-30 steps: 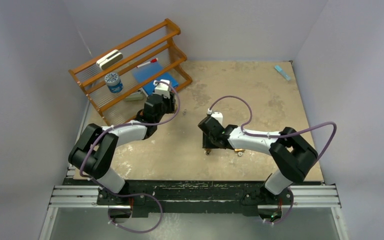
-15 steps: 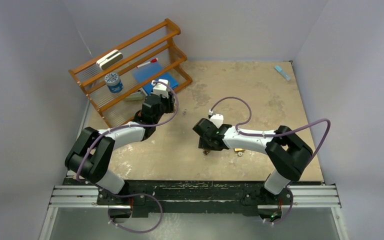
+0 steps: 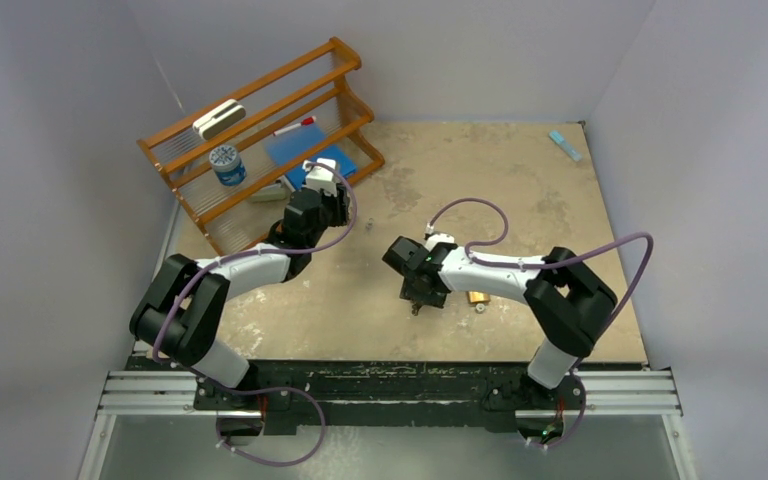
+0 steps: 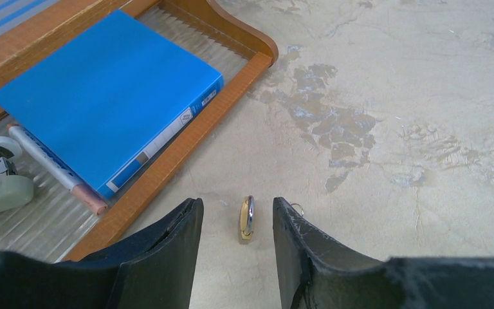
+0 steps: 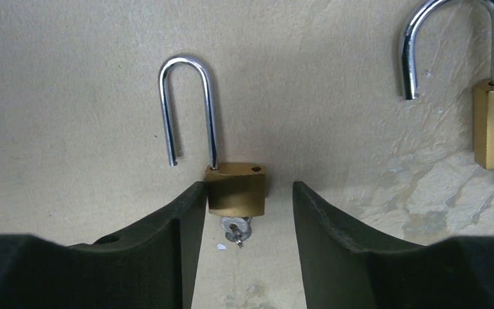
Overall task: Lock with the key
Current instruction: Pick up the lock from the center of the board.
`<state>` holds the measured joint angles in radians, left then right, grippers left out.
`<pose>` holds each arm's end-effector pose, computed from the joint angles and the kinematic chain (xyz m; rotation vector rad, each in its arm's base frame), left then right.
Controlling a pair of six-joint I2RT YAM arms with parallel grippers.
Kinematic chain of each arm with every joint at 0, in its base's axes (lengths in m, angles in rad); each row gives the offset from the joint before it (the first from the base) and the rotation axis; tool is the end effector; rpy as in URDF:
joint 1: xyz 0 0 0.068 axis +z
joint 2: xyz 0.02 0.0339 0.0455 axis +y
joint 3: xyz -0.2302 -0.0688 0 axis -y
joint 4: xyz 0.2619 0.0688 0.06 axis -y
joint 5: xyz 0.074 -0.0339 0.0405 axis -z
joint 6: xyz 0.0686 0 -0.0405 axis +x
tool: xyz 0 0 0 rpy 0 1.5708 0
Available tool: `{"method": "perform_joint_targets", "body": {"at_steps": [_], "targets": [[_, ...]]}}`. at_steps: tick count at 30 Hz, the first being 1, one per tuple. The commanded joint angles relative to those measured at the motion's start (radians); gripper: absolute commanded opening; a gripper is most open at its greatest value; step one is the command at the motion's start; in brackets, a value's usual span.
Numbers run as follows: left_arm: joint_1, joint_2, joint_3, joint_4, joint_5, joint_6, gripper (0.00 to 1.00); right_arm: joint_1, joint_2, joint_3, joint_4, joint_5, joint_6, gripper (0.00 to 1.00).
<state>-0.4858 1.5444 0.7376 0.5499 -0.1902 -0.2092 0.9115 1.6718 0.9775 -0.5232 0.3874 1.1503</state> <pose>0.3378 -0.1637 0.1601 0.1189 1.8306 -0.3164 0.2229 0.2453 0.0920 0.4045 2.5989 0.1374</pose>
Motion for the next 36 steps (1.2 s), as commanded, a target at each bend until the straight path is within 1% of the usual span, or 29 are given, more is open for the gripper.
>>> {"method": "perform_joint_targets", "body": {"at_steps": [1,8,11,14,16,17,18,22,24,26,28,30,33,34,36], "targets": [[-0.005,-0.037,-0.004,0.023,0.006,-0.007,0.44,0.004,0.043,0.068,-0.061,-0.007,0.068,0.52],[-0.005,-0.035,-0.003,0.02,0.006,-0.002,0.44,0.004,0.069,0.076,-0.052,-0.002,0.05,0.45],[-0.005,-0.035,-0.003,0.019,0.006,-0.002,0.44,0.004,0.065,0.068,-0.043,-0.008,0.048,0.38],[-0.005,-0.036,-0.002,0.017,0.006,-0.002,0.44,0.004,0.058,0.059,-0.043,-0.008,0.048,0.25],[-0.005,-0.038,-0.003,0.016,0.006,-0.002,0.44,0.004,0.053,0.053,-0.034,-0.016,0.033,0.13],[-0.005,-0.04,-0.003,0.016,0.005,-0.003,0.44,0.004,0.051,0.051,-0.026,-0.022,0.018,0.04],[-0.005,-0.041,-0.002,0.015,0.005,-0.003,0.44,0.004,0.051,0.05,-0.016,-0.03,-0.004,0.0],[-0.005,-0.045,-0.002,0.018,0.008,0.001,0.44,0.003,0.053,0.064,0.014,-0.044,-0.117,0.0],[-0.005,-0.051,-0.002,0.019,0.008,0.003,0.45,0.003,0.029,0.064,0.058,-0.063,-0.194,0.0],[-0.005,-0.058,-0.005,0.019,0.008,0.003,0.44,0.004,-0.025,0.04,0.168,-0.1,-0.312,0.0],[-0.005,-0.069,-0.01,0.021,0.015,0.005,0.44,0.003,-0.102,-0.006,0.308,-0.164,-0.44,0.0],[-0.005,-0.085,-0.015,0.022,0.037,0.008,0.44,0.004,-0.191,-0.051,0.411,-0.193,-0.545,0.0],[0.0,-0.119,-0.025,0.028,0.117,0.013,0.44,0.0,-0.264,-0.084,0.499,-0.213,-0.708,0.0],[0.008,-0.133,-0.032,0.034,0.159,0.011,0.44,-0.007,-0.279,-0.086,0.516,-0.244,-0.777,0.0],[0.042,-0.165,-0.048,0.061,0.297,-0.002,0.44,-0.04,-0.307,-0.089,0.577,-0.393,-0.911,0.0]]}}
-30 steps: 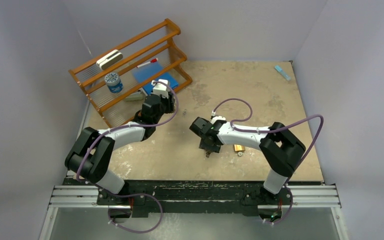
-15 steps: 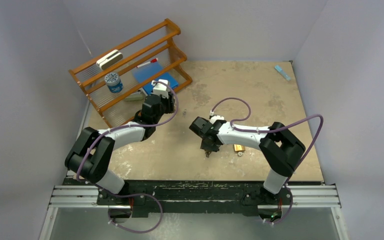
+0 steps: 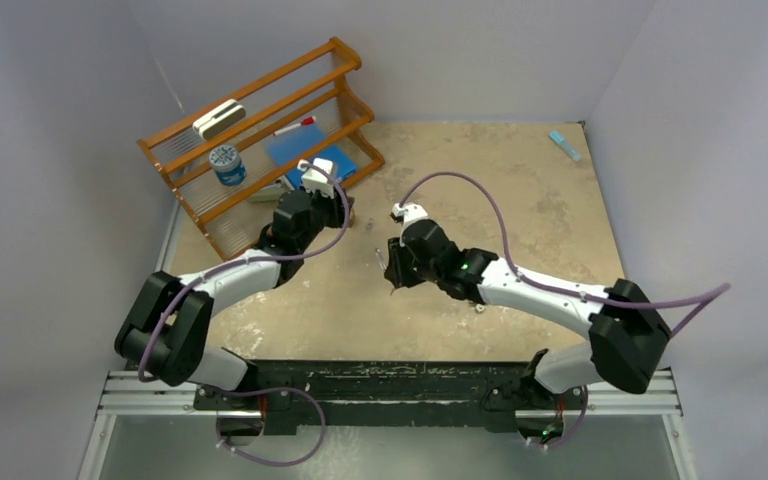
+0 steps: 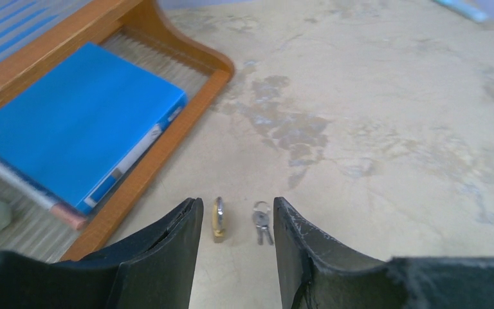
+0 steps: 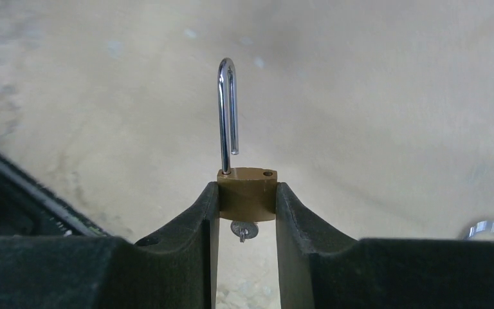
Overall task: Lock with the key
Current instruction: Pick up the lock from the center of the board, then lock the lock.
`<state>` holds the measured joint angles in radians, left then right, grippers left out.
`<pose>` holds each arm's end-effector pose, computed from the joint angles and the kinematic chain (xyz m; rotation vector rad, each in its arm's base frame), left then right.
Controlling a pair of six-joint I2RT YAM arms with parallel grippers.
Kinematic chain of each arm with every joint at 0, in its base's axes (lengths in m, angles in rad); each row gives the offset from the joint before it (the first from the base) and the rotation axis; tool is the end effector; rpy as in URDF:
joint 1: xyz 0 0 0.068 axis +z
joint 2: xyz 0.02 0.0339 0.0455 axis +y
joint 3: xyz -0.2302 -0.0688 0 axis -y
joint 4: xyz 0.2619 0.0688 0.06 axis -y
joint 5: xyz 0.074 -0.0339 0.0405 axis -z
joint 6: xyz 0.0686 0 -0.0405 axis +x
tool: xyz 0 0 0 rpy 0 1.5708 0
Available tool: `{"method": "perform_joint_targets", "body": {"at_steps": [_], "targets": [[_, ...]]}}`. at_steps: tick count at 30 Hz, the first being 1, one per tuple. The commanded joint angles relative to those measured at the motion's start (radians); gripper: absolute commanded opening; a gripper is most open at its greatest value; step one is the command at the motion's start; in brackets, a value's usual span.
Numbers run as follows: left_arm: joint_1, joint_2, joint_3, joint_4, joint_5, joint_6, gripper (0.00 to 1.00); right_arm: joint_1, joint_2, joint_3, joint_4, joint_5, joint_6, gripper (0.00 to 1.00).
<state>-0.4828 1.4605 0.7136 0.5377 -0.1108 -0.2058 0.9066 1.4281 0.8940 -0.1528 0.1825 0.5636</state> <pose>0.3283 -0.1635 0.1789 0.1679 1.7881 -0.3969 0.2272 0.2700 0.1700 -0.2955 2.2914 0.5758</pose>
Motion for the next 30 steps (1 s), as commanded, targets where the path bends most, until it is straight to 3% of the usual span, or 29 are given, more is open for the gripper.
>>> {"method": "perform_joint_targets", "body": {"at_steps": [1,5,7,11,16,19,30], "targets": [[0.067,-0.094,-0.033,0.098,0.307,-0.024,0.44,-0.062,-0.08,-0.006,0.229,-0.289,-0.373,0.0],[0.137,-0.132,-0.095,0.313,0.66,-0.135,0.43,-0.252,-0.154,-0.038,0.363,-0.802,-0.392,0.0],[0.139,-0.117,-0.094,0.415,0.798,-0.207,0.43,-0.302,-0.169,-0.022,0.386,-0.913,-0.386,0.0],[0.136,-0.048,-0.066,0.596,1.002,-0.381,0.43,-0.31,-0.147,0.088,0.183,-0.955,-0.518,0.0],[0.116,0.065,-0.078,1.049,1.101,-0.733,0.44,-0.31,-0.143,0.115,0.166,-1.02,-0.527,0.0],[0.11,0.127,-0.064,1.185,1.125,-0.842,0.45,-0.309,-0.143,0.13,0.156,-1.038,-0.53,0.0],[0.127,0.039,-0.084,1.178,1.117,-0.795,0.45,-0.34,-0.157,0.124,0.034,-1.027,-0.559,0.0]]}}
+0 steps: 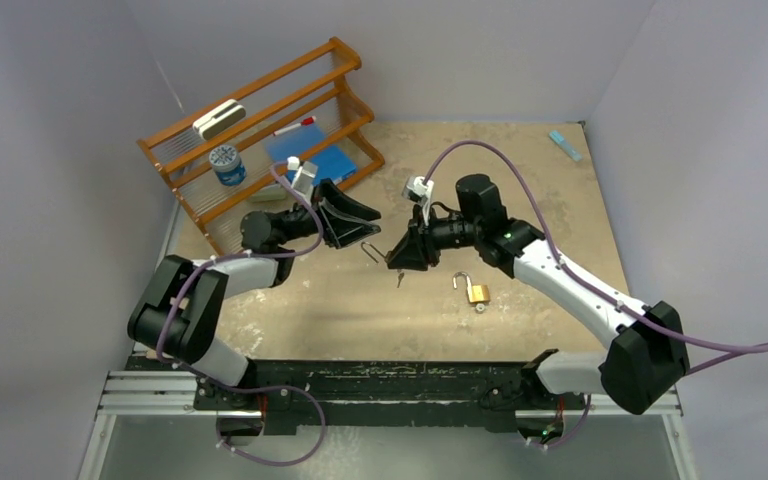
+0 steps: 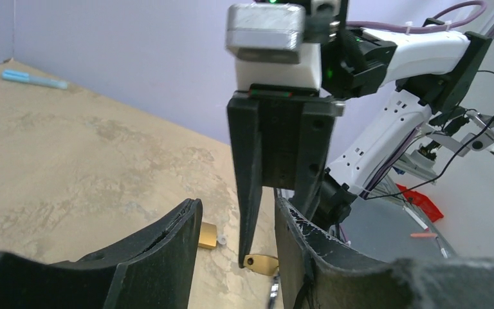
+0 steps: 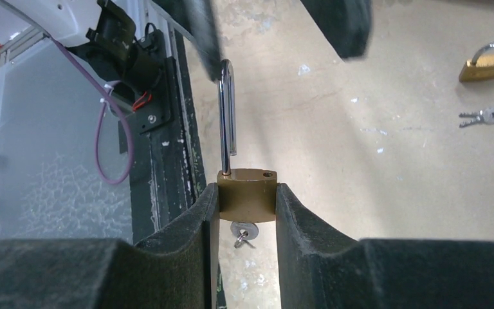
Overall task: Lock with the key
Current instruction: Lock the lock.
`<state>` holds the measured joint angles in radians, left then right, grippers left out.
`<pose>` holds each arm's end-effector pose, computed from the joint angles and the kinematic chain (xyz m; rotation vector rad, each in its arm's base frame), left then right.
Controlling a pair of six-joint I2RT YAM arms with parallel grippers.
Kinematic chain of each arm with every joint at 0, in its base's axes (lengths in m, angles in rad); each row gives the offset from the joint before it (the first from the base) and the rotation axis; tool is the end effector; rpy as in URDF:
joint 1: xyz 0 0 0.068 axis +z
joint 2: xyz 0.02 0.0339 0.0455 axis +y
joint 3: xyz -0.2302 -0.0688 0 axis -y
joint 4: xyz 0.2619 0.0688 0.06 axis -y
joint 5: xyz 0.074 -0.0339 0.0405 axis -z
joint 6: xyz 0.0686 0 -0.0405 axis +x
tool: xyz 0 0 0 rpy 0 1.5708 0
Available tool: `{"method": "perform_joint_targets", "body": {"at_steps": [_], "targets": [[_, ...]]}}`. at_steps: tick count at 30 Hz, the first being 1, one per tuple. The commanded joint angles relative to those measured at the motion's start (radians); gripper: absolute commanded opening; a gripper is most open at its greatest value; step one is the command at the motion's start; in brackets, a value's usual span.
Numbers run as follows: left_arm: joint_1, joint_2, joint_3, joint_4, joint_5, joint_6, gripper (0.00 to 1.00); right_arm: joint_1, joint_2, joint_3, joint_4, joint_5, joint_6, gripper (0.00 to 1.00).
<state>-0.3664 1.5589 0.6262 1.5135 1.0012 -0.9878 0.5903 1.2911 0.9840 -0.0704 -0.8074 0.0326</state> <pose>0.2727 -0.1665 0.2300 0.6766 1.2952 -1.6288 0.2525 0.2288 0.2680 -1.0704 1.7026 1.1873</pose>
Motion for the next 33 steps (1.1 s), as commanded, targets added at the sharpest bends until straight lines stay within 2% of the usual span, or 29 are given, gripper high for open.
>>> {"method": "perform_joint_targets", "body": {"at_steps": [1,17,23,25,27,33], "targets": [[0.012,-0.064,0.002,0.202,0.004,-0.013,0.45,-0.032,-0.028,0.031,-0.056,-0.035,-0.028,0.0],[-0.021,-0.01,0.027,0.218,0.057,-0.045,0.44,-0.056,-0.014,0.117,-0.093,-0.028,-0.065,0.0],[-0.03,-0.005,0.031,0.22,0.074,-0.052,0.27,-0.057,-0.002,0.132,-0.086,-0.036,-0.06,0.0],[-0.035,-0.004,0.031,0.219,0.081,-0.051,0.17,-0.057,0.001,0.135,-0.086,-0.037,-0.06,0.0],[-0.037,-0.005,0.031,0.22,0.088,-0.051,0.01,-0.057,0.003,0.14,-0.088,-0.039,-0.06,0.0],[-0.055,0.002,0.03,0.219,0.115,-0.064,0.0,-0.058,-0.001,0.15,-0.086,-0.03,-0.054,0.0]]}}
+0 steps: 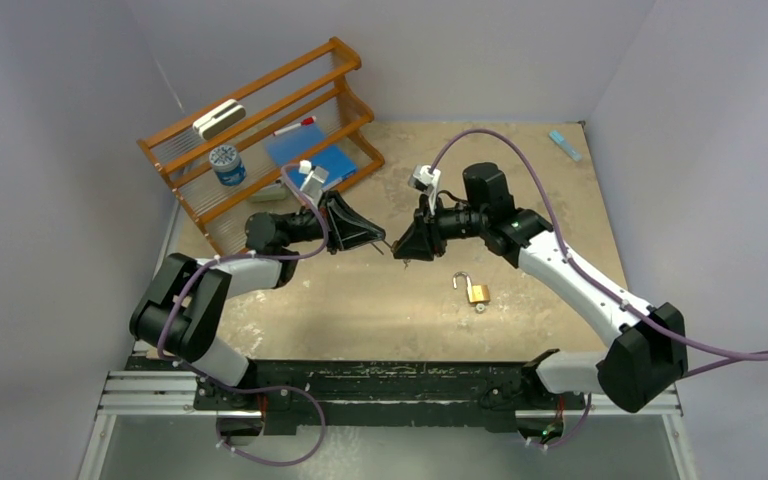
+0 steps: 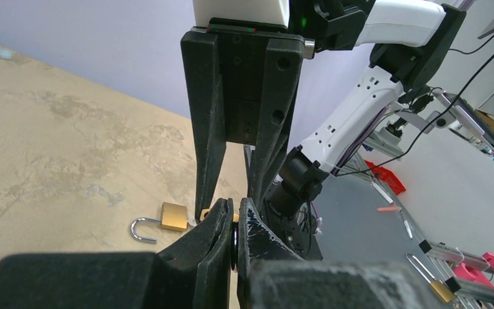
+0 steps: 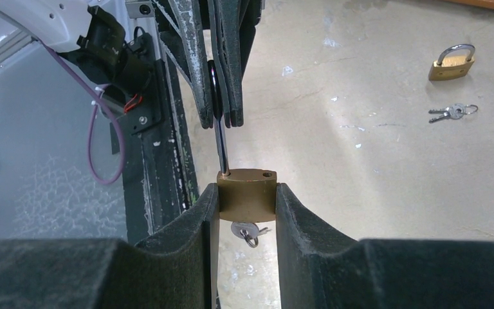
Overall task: Lock with the key
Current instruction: Lock the lock.
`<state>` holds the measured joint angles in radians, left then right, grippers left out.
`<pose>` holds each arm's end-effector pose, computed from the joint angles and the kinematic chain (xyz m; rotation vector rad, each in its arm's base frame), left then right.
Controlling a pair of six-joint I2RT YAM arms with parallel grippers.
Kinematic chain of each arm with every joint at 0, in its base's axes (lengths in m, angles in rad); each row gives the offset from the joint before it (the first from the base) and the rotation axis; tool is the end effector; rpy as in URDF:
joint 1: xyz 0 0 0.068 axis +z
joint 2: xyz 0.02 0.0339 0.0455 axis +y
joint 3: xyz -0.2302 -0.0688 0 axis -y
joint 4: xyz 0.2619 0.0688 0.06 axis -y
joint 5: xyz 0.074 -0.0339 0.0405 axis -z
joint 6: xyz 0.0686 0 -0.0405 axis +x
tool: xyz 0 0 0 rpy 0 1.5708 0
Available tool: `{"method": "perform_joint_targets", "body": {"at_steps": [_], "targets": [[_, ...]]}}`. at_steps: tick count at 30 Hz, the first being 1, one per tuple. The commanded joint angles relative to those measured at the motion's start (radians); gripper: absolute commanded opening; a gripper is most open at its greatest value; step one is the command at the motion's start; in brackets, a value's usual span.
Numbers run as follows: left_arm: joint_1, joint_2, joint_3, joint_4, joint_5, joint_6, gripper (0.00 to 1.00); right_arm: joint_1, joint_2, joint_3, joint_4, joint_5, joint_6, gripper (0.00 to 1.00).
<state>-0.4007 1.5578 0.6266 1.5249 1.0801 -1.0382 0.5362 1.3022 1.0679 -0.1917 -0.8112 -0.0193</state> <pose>0.2615 -0.1765 0.2288 0.7678 1.3205 -1.7133 0.2651 0.2154 0.2829 -1.0575 1.7338 1.1349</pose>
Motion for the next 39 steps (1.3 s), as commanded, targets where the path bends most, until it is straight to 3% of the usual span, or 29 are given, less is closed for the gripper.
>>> {"method": "perform_joint_targets", "body": {"at_steps": [1,4,5,6,8,10,11,17,20,29,39], "targets": [[-0.021,0.003,0.029,0.208,0.036,-0.014,0.0,-0.005,-0.015,0.067,0.034,-0.026,0.0,0.0],[-0.021,-0.003,0.03,0.207,0.026,-0.012,0.0,-0.009,-0.026,0.067,0.045,-0.031,0.004,0.02],[-0.021,-0.006,0.03,0.209,0.015,-0.01,0.0,-0.011,-0.031,0.067,0.05,-0.033,0.005,0.2],[-0.021,-0.01,0.03,0.208,0.004,-0.008,0.0,-0.011,-0.035,0.066,0.057,-0.028,0.01,0.44],[-0.016,-0.018,0.041,0.186,-0.049,0.001,0.0,-0.012,-0.05,0.06,0.08,0.003,0.011,0.74],[-0.014,-0.031,0.046,0.151,-0.096,0.025,0.0,-0.012,-0.074,0.045,0.12,0.038,0.025,0.94],[-0.013,-0.044,0.044,0.131,-0.123,0.042,0.0,-0.012,-0.091,0.031,0.15,0.063,0.043,0.98],[-0.013,-0.202,0.033,-0.201,-0.292,0.291,0.0,-0.013,-0.273,-0.194,0.531,0.187,0.127,0.99],[-0.013,-0.288,0.028,-0.351,-0.385,0.403,0.0,-0.014,-0.334,-0.28,0.702,0.175,0.159,0.99],[-0.013,-0.388,0.008,-0.371,-0.491,0.412,0.0,-0.077,-0.237,-0.298,0.881,-0.077,0.296,0.99],[-0.013,-0.435,-0.006,-0.39,-0.533,0.431,0.0,-0.089,-0.129,-0.269,1.042,-0.121,0.377,0.98]]}}
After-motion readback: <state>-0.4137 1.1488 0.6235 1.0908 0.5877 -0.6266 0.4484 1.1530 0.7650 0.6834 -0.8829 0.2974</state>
